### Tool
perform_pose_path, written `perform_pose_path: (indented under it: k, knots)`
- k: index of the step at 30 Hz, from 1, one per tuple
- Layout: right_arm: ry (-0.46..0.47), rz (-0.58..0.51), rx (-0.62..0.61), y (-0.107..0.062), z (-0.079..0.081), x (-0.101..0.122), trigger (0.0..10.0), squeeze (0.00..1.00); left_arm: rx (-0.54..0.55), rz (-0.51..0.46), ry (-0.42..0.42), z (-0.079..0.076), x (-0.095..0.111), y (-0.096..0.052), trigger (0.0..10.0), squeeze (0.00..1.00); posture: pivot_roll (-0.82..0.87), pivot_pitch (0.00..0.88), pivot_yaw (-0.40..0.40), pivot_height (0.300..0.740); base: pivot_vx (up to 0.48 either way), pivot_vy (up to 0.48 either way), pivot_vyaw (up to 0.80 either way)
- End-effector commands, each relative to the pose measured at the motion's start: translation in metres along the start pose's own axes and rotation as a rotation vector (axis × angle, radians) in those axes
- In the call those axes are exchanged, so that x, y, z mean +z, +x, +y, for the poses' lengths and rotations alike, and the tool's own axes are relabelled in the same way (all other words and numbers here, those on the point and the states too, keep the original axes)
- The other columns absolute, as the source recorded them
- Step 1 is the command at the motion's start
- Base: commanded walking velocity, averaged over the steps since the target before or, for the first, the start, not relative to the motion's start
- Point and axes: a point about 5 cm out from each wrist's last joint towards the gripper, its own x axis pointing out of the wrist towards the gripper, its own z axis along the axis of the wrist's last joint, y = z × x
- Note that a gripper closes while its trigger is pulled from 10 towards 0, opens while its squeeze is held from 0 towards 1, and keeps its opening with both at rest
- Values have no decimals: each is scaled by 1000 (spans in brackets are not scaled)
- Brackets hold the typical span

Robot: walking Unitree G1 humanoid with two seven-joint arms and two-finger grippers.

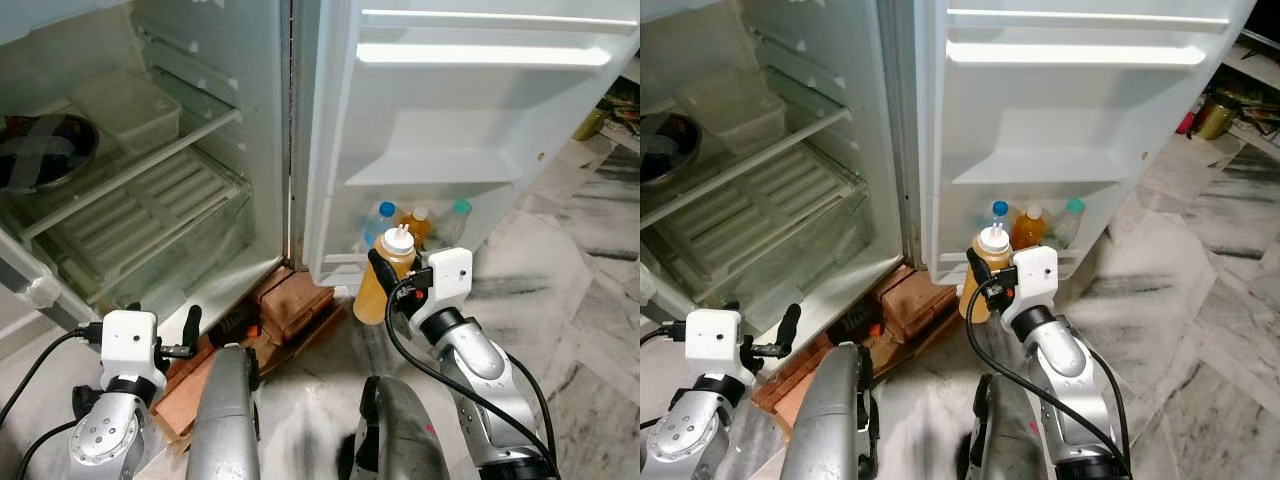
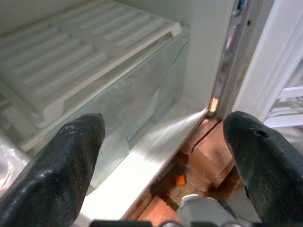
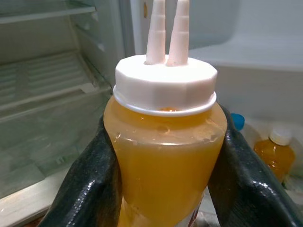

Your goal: Restocking fridge

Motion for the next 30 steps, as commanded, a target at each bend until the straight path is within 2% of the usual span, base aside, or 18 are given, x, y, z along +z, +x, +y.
perform_pose_path:
  k: [1,27,30]
  knots:
    - [-13,-21,7,2,0,4,10000,0,-7,-9,-3,-1,1,0,10000,0,86,155,-73,630,379,0,0]
    - [-24,-33,26,5,3,5,10000,0,-20,-15,-11,-5,1,1,10000,0,87,156,-77,630,330,0,0]
    - [-25,-31,29,5,3,5,10000,0,-14,-19,-17,-5,1,0,10000,0,87,162,-77,630,0,0,0]
